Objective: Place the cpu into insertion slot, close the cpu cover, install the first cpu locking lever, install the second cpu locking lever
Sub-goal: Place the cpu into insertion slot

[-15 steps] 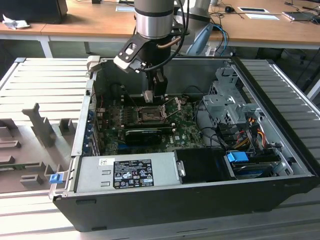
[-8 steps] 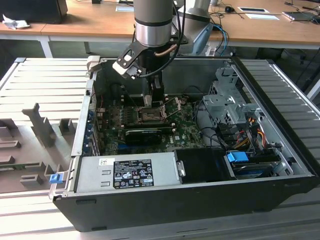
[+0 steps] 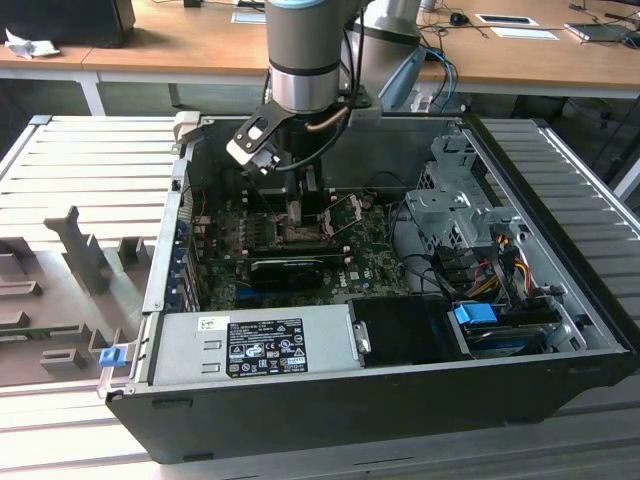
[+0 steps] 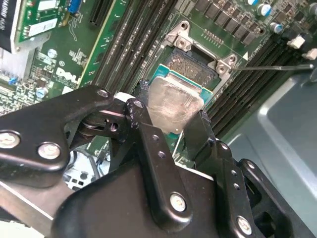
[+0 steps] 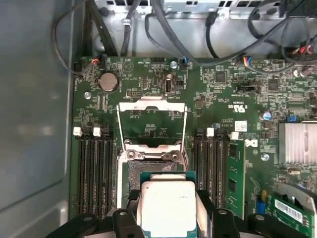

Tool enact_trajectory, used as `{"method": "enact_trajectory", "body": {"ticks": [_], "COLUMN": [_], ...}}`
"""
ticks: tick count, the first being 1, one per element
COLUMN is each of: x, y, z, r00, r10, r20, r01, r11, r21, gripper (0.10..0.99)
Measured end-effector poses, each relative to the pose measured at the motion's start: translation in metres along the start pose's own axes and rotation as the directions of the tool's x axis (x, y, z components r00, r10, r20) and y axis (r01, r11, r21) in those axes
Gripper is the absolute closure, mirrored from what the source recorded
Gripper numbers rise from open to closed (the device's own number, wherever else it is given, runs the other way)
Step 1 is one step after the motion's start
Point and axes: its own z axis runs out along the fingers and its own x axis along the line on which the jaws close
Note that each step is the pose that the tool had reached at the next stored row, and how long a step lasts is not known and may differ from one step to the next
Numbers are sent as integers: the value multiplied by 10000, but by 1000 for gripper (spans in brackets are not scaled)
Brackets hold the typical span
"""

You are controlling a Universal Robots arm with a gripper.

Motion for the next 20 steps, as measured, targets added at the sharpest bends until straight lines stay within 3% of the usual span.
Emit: {"method": "enact_trajectory", "body": {"ticks": [4,20], "x": [0,23], "y": [-22,-38], "z": [92,231], "r00": [10000,10000], "r10": [-73,-62], "r20": [-44,-34], "r01": [73,62], "r11": [10000,10000], "r21": [0,2], "gripper": [557,557]}}
